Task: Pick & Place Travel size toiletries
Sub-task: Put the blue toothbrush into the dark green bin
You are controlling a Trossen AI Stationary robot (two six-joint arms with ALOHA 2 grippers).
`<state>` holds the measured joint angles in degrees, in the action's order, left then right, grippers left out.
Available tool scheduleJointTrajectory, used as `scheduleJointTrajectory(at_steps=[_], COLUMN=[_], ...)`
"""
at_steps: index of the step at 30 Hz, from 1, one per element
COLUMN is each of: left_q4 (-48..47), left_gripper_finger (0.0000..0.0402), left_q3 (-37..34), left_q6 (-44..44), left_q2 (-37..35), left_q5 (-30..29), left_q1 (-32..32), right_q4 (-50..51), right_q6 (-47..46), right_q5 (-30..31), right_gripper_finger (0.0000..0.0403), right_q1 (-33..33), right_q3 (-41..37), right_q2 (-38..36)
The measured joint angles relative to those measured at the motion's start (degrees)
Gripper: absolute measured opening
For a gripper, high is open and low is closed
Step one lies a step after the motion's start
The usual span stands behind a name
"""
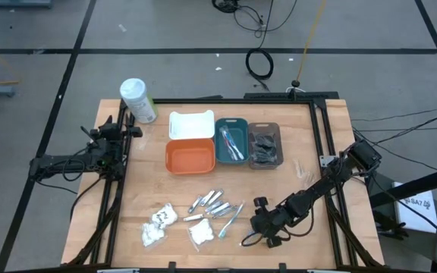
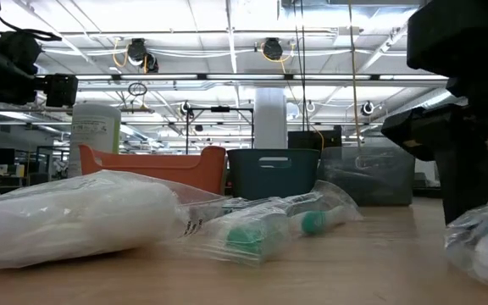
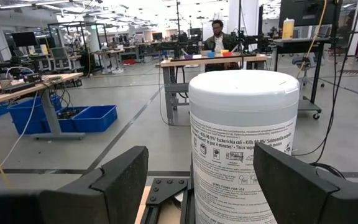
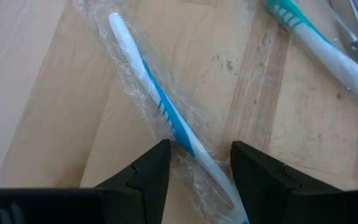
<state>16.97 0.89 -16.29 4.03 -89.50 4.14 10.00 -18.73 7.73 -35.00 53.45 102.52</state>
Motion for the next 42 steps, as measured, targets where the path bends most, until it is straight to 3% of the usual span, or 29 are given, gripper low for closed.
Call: scheduleJointTrajectory(at_steps=[18,27,42], left_q4=[-0.02,-0.01,-0.02], left_gripper_finger=[0.0285,0.0285,0.0285], left_q3=[0.00,0.00,0.00], left_q6=[0.00,0.00,0.00], left_q2=[-0.02,-0.01,0.00], left_q5=[0.00,-0.01,-0.02], left_q1=[0.00,0.01,0.02], right_q4=[-0.05,-3.15,-6.63], right_q6=[0.38,0.43,0.01], right_q5=[1.02,-3.04,-5.04], right_gripper_finger=[0.0069,0.0022,0.0017], right_q1=[0.00,0.18,0.13], right_q3=[-0.04,-0.09,-0.33], right_q2=[0.11,-0.16,-8.29])
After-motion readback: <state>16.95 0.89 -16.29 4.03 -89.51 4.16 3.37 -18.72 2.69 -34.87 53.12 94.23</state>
